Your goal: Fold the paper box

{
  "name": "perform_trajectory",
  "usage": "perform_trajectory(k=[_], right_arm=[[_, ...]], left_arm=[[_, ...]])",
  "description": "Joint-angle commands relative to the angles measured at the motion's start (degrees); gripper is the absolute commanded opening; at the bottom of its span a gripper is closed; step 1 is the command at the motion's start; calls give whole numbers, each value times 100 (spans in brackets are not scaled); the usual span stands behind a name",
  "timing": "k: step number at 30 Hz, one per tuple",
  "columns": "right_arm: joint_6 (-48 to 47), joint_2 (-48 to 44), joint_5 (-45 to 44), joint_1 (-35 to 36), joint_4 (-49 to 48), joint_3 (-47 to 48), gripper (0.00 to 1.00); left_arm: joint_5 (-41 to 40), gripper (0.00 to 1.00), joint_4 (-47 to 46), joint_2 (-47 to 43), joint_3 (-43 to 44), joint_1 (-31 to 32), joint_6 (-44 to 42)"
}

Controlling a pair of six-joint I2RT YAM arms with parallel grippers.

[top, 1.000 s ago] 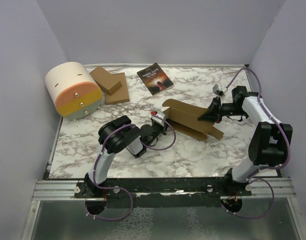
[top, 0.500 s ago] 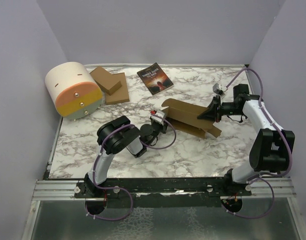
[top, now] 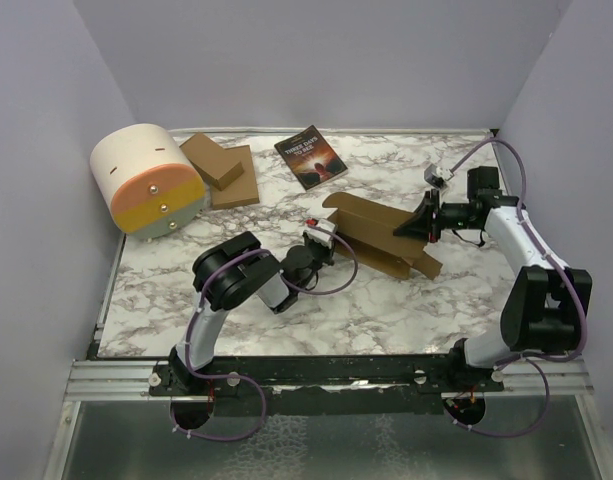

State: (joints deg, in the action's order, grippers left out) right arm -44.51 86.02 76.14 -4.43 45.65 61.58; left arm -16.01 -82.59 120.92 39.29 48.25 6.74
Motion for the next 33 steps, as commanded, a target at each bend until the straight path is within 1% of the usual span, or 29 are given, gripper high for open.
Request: perform_trajectory(k=[1, 6, 11, 14, 18, 23, 26, 27, 29, 30, 33], right_arm=[[801, -360, -282, 175, -744, -178, 2], [1702, -526, -819, 391, -1531, -227, 2], [2270, -650, -1287, 547, -1952, -123, 3], [2380, -682, -1504, 616, -1982, 21, 3], [2444, -681, -1759, 678, -2042, 28, 3], [2510, -674, -1899, 715, -2121, -32, 3], [2528, -666, -1839, 723, -2140, -37, 3], [2534, -662, -1791, 724, -2146, -40, 3], [2563, -657, -1686, 727, -2169, -69, 3], [2570, -662, -1632, 724, -2181, -75, 3], [2605, -674, -1518, 724, -2211, -104, 3]], left_arm=[[-396, 0, 681, -293, 202, -19, -109], [-400, 0, 1148, -428, 253, -20, -243], [-444, 0, 1513, -601, 285, -26, -613], [-462, 0, 1922, -662, 376, -49, -853], [-579, 0, 2427, -699, 495, -64, -916], [-760, 0, 2718, -728, 541, -94, -779], [-677, 0, 2725, -729, 555, -120, -714], [-657, 2, 2747, -728, 572, -116, -687], [-570, 11, 2795, -718, 618, -120, -629], [-515, 14, 2822, -715, 637, -117, -571], [-406, 19, 2794, -719, 638, -115, -403]])
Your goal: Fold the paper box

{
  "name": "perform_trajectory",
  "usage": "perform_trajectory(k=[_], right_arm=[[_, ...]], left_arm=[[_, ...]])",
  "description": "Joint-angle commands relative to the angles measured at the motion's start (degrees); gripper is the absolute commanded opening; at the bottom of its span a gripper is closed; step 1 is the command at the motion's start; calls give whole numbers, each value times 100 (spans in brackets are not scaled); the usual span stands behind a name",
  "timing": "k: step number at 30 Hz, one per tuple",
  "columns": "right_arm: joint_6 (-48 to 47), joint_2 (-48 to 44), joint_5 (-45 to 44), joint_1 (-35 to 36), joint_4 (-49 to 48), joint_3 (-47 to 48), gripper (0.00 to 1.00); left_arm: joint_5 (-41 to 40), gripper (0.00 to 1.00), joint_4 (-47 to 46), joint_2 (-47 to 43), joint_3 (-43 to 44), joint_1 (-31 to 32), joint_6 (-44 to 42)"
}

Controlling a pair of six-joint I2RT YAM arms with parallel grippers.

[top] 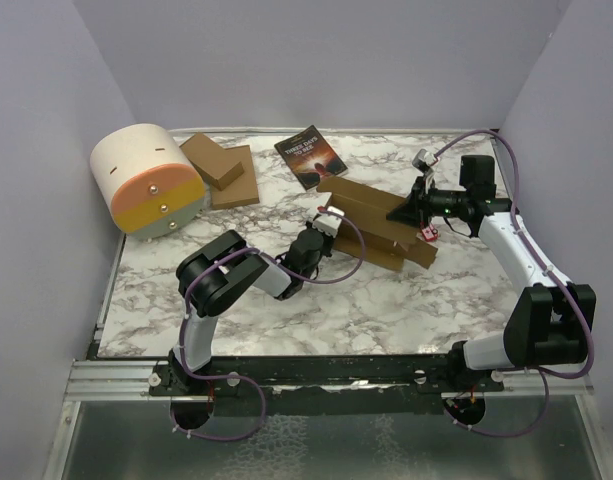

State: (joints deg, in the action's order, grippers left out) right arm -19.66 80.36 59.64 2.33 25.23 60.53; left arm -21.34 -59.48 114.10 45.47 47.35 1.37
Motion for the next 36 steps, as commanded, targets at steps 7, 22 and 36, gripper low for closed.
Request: perform_trajectory(k=[7, 22, 36], right_arm=[[129, -127, 113, 50, -213, -49, 3], [395, -123, -69, 49, -444, -188, 3], [541, -210, 135, 48, -633, -290, 3]], left_arm=[[126, 21, 413, -160, -58, -27, 246], [533, 48, -591, -562, -645, -77, 932], [1522, 60, -2040, -1121, -2146, -577, 1617]])
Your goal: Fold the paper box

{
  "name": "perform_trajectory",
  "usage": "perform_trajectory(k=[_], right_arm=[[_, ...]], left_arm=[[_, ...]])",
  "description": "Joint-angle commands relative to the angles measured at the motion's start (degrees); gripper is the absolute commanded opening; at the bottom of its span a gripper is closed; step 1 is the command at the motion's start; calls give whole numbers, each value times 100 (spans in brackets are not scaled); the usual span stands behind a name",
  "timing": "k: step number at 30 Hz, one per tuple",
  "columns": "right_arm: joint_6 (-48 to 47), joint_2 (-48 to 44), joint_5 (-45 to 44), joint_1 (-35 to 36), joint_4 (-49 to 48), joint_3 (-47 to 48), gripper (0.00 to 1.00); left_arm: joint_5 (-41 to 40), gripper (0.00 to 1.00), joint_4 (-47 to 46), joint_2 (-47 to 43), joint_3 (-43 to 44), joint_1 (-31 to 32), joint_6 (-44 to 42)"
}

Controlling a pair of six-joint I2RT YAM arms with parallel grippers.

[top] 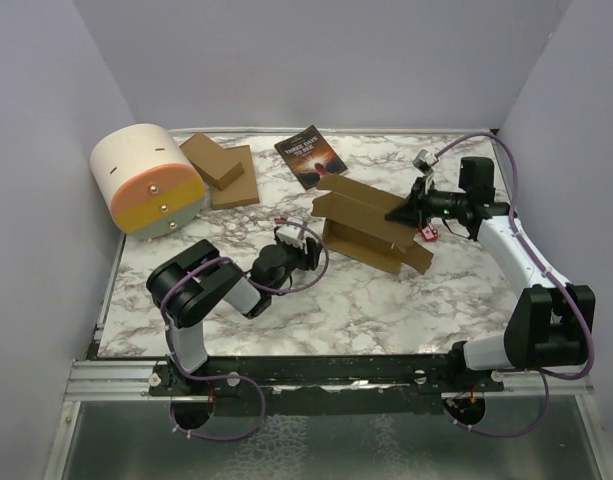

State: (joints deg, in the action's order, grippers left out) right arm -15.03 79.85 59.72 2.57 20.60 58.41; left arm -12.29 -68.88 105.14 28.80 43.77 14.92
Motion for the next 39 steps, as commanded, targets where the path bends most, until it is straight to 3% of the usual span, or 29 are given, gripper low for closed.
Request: perform_trajectory(k=[1, 6, 14, 21, 27, 39], right_arm=[[79, -155, 131, 24, -166, -84, 3], [74, -170, 130, 24, -174, -101, 3], [80, -126, 135, 24, -198, -119, 3], [70, -119, 127, 24, -198, -118, 3], [70, -94, 159, 24, -206, -121, 3], [70, -93, 215, 24, -206, -137, 3]], left_arm=[[730, 62, -1415, -185, -601, -277, 238], [1500, 67, -3185, 504, -885, -673, 673], [1134, 68, -3294, 893, -437, -618, 687], [428, 68, -1979, 926, 314, -335, 500], [-193, 58, -526, 883, 919, -308, 547], [-212, 46, -310, 1171, 1226, -305, 543]])
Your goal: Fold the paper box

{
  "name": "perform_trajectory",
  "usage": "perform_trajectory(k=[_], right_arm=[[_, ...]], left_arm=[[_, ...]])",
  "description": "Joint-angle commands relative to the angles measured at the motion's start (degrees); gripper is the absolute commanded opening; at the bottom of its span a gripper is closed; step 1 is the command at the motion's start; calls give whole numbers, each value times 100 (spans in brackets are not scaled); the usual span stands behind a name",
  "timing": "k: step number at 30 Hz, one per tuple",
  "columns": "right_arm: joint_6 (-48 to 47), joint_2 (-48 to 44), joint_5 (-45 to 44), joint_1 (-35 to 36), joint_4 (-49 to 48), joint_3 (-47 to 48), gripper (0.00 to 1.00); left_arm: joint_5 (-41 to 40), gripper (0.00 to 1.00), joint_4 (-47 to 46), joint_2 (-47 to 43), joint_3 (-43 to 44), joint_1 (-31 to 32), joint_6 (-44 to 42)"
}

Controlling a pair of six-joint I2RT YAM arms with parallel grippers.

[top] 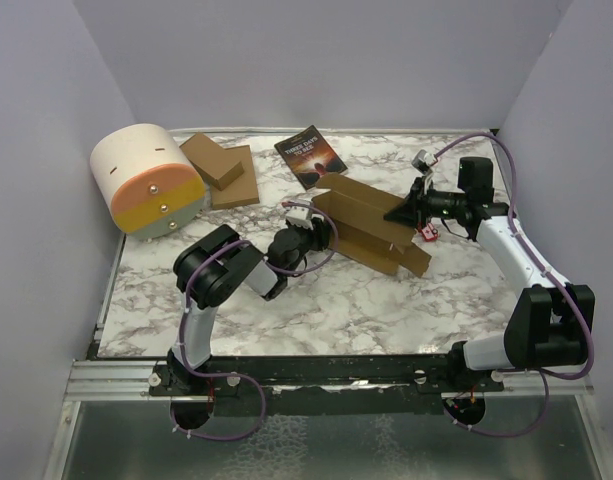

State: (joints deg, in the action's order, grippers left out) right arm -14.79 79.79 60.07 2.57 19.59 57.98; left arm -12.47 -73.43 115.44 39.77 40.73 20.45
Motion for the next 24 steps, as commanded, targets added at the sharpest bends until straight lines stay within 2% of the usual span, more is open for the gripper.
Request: perform_trajectory(k=[1, 3, 11, 13, 14, 16, 19, 24], right_arm=[[46, -86, 180, 24, -105, -93, 3], [46, -86, 182, 24, -105, -90, 3], [39, -69, 194, 24, -112, -93, 3], [37, -73, 195, 22, -111, -93, 3], [37, -69, 191, 24, -109, -93, 3], [37, -77, 189, 24, -105, -96, 3], [37, -78, 182, 24, -106, -102, 3], [28, -78, 189, 27, -105, -102, 3]], left_arm=[[-199, 46, 159, 165, 152, 4, -14], [-255, 45, 187, 195, 194, 5, -22], [-490, 32, 206, 315, 289, 9, -49], [-498, 23, 190, 330, 320, 8, -33], [-502, 12, 182, 335, 327, 11, -38], [-552, 5, 188, 323, 338, 14, -31], [-623, 0, 286, 252, 339, 10, -15], [-505, 0, 407, 160, 336, 9, -68]])
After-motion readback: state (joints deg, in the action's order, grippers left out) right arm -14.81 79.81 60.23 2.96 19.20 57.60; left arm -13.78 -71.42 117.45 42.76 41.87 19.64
